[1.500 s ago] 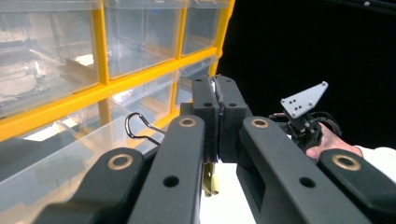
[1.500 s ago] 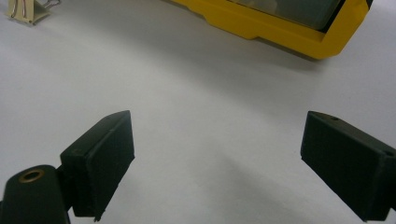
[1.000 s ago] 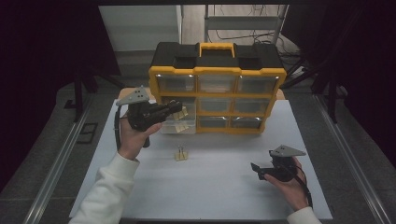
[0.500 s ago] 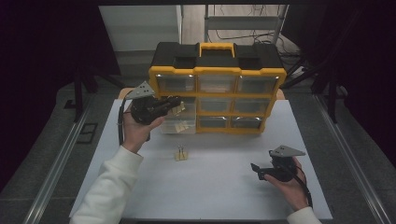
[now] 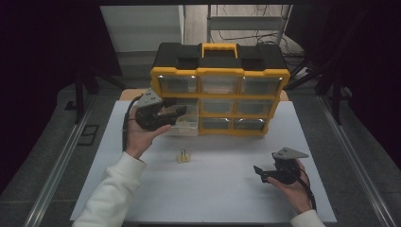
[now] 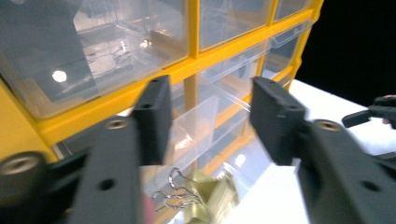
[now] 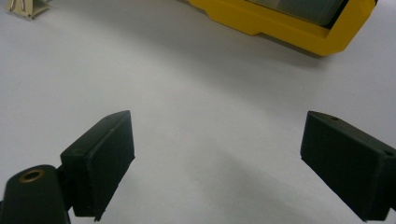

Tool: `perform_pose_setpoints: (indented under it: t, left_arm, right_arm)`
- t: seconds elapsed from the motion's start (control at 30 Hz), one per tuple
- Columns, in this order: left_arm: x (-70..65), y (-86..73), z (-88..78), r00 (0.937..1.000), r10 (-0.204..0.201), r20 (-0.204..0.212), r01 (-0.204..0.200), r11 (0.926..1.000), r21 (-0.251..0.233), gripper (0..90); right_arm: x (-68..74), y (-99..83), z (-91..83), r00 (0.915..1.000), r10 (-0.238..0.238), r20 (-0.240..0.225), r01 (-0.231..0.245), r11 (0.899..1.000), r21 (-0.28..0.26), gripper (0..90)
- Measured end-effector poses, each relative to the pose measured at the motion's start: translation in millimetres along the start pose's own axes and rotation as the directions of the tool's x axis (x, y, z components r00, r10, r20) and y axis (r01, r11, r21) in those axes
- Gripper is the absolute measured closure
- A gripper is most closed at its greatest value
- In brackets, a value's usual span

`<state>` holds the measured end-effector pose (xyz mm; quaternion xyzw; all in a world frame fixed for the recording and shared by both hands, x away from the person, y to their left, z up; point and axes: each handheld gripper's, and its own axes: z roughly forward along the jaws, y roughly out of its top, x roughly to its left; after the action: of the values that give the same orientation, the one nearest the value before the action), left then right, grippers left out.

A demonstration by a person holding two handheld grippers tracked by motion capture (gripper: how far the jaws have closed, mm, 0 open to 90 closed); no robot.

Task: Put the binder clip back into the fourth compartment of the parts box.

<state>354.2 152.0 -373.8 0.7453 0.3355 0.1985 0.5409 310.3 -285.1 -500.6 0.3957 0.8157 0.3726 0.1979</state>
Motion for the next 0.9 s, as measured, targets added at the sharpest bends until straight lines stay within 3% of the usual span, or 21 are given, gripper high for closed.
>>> perform_pose_setpoints:
  t: [0.13,0.23,0.4,0.6,0.9]
  left_arm:
    - [1.1,-5.8,-10.1,0.9983,-0.034,0.048,0.034,0.9993,-0.012,36.2]
    - [-1.1,-11.9,-19.6,0.9984,-0.025,0.052,0.026,0.9994,-0.024,36.2]
    - [-5.8,-22.7,-33.0,0.9943,-0.016,0.105,0.019,0.9996,-0.022,36.6]
    - [-8.3,-30.0,-42.8,0.9806,-0.023,0.195,0.029,0.9993,-0.025,37.1]
    - [-17.9,-39.2,-46.1,0.9693,-0.015,0.245,0.012,0.9998,0.013,38.0]
  right_arm:
    - [0.1,0.2,-1.1,1.0000,0.001,0.001,-0.001,1.000,-0.005,10.5]
    - [0.2,0.2,-0.9,1.0000,0.002,0.003,-0.002,1.000,-0.004,10.5]
    - [-0.3,0.2,-1.2,1.0000,0.003,0.007,-0.003,1.000,-0.004,10.5]
    - [0.0,0.1,-0.3,1.0000,0.002,0.006,-0.002,1.000,0.002,10.5]
    - [0.2,0.0,-0.3,1.0000,0.001,0.006,-0.001,1.000,-0.001,10.5]
